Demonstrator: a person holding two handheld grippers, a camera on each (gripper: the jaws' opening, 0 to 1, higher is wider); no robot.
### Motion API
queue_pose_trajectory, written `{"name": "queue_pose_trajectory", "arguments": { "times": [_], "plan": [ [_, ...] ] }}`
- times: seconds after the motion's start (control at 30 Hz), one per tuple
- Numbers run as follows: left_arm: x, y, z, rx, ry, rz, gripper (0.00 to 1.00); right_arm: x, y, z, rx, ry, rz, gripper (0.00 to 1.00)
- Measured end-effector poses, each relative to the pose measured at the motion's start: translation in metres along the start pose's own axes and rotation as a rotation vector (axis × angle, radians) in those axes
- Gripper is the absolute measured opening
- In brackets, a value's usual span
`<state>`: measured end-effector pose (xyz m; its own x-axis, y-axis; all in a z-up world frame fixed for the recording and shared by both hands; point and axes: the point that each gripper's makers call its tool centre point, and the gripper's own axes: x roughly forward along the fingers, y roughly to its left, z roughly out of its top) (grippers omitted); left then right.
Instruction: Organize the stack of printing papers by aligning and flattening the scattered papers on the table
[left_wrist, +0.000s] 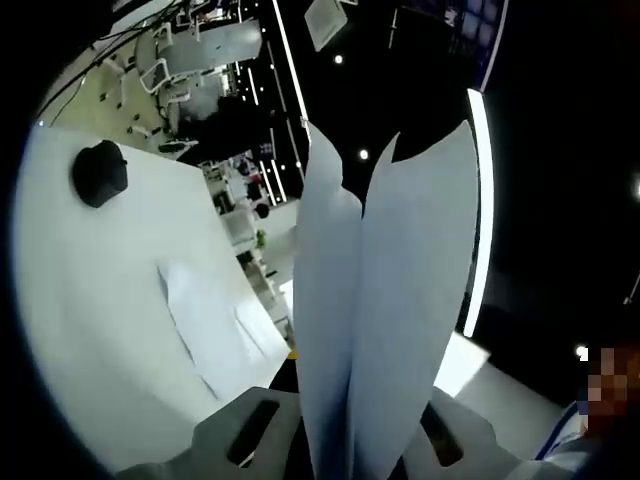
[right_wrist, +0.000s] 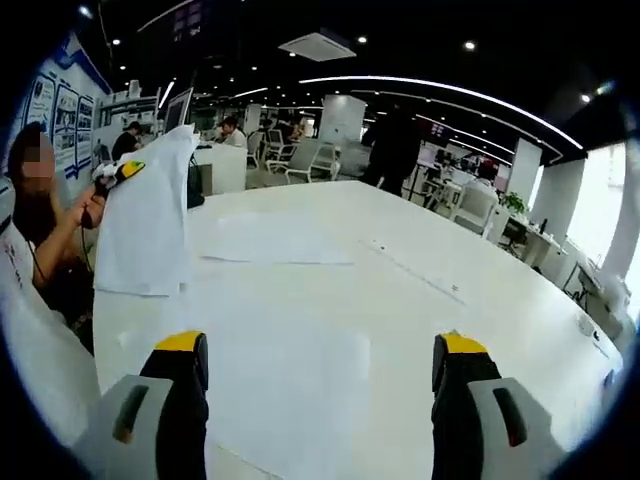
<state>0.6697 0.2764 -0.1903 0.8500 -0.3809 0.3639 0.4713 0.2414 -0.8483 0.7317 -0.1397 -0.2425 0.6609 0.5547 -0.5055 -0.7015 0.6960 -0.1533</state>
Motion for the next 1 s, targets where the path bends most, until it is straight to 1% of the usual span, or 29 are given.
{"name": "queue_pose_trajectory", "arguments": {
  "times": [0.17, 0.27, 0.53, 0.7, 0.8, 1.0],
  "plan": [
    [0.001, -0.002, -0.002, 0.004, 0.006, -0.006, 0.06, 0.002, -0.002, -0.003, 0.002, 0.020, 0.001, 0.88],
    [0.001, -0.002, -0.003, 0.005, 0.007, -0.004, 0.06, 0.004, -0.001, -0.004, 0.016, 0.017, 0.016, 0.89],
    [0.000, 0.000, 0.000, 0.007, 0.002, 0.000, 0.06, 0.011, -0.004, -0.013, -0.001, 0.073, 0.007, 0.89],
    [-0.001, 0.001, -0.001, 0.006, 0.001, 0.003, 0.06, 0.012, -0.006, -0.014, 0.018, 0.069, 0.008, 0.89],
    [-0.001, 0.001, -0.001, 0.008, 0.001, 0.005, 0.06, 0.014, -0.008, -0.020, 0.012, 0.091, 0.003, 0.88],
    [0.000, 0.002, 0.000, 0.007, 0.000, 0.004, 0.06, 0.016, -0.012, -0.025, 0.016, 0.109, -0.002, 0.88]
  ]
}}
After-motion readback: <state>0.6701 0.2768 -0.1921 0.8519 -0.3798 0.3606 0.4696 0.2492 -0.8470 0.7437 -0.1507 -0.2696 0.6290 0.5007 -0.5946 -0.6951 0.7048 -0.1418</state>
